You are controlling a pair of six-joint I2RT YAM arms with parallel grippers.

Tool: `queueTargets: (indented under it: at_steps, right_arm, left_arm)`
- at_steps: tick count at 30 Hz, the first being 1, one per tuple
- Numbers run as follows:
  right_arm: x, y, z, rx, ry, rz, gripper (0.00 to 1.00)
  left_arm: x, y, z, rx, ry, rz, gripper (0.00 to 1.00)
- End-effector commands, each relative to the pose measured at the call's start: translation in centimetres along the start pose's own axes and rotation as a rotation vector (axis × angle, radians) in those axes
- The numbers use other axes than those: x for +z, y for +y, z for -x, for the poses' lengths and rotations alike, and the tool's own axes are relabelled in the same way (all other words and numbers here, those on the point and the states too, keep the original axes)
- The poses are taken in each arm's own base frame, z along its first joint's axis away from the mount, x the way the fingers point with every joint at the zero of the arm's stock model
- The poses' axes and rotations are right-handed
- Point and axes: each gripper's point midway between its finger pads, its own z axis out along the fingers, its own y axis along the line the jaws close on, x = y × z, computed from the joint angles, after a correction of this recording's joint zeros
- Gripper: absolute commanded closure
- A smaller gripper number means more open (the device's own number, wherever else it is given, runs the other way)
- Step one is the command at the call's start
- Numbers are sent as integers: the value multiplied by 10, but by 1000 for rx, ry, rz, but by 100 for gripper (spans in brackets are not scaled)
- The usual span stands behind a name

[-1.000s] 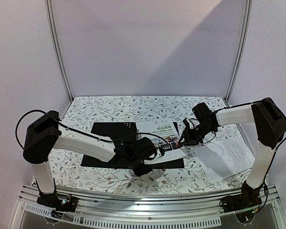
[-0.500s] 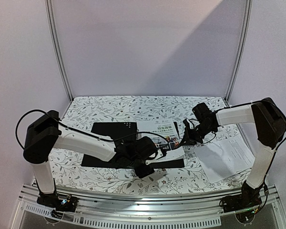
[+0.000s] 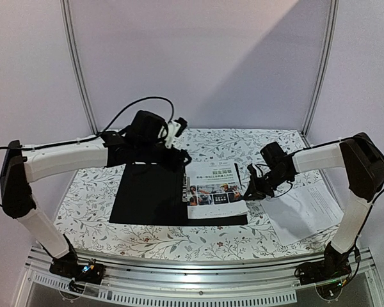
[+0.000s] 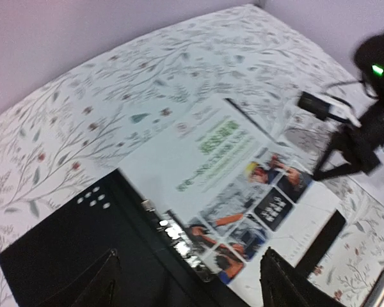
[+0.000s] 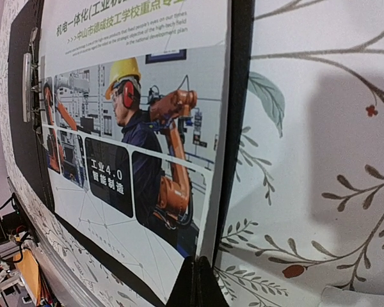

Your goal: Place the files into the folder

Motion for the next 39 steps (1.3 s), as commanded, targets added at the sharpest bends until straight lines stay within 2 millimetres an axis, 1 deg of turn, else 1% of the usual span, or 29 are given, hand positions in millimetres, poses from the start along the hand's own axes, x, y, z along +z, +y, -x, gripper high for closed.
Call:
queueTargets:
  at_steps: [1,3,6,9,13,14,16,17,19,21,26,30,32,39]
  right_arm:
    - [-6,8,-3,-11,-16,42,100]
    - [-6,9,-6,-10,-16,47,100]
    - [-10,8,-10,-11,-22,48,100]
    - [-14,12,-15,-17,-23,69,100]
    - [-16,8,-20,-8,-28,64,100]
    - [-17,6,-19,-8,-36,47,93]
    - [-16,1,-18,-8,-40,19,72]
    - [-15,1,-18,-7,-36,13,66]
    - [-11,-1,-20,-2,-14,8,62]
    - [-6,-2,-22,-2,4,4,59]
    - [6,1,-28,-3,41,24,59]
    - [11,5,-30,8,55,38,60]
    - [10,6,-29,13,52,40,60]
    - [4,16,-27,21,36,77,70]
  left_arm:
    - [25,54,-63,-250,123,138,25]
    - [33,59,-79,-296,153,152,26]
    - [45,61,-102,-333,206,164,26]
    - [53,62,-119,-360,239,164,26]
    - [61,61,-134,-440,262,128,26]
    - [63,58,-137,-461,268,110,26]
    - [66,57,-144,-489,284,101,26]
    - [68,56,-148,-498,297,97,26]
    - [71,55,-157,-519,326,94,26]
    - [74,54,-165,-533,348,88,26]
    - [75,54,-174,-547,366,86,27]
    - [75,54,-180,-566,375,83,27]
    - [75,53,-184,-581,377,76,27]
    - [78,45,-194,-630,383,38,27]
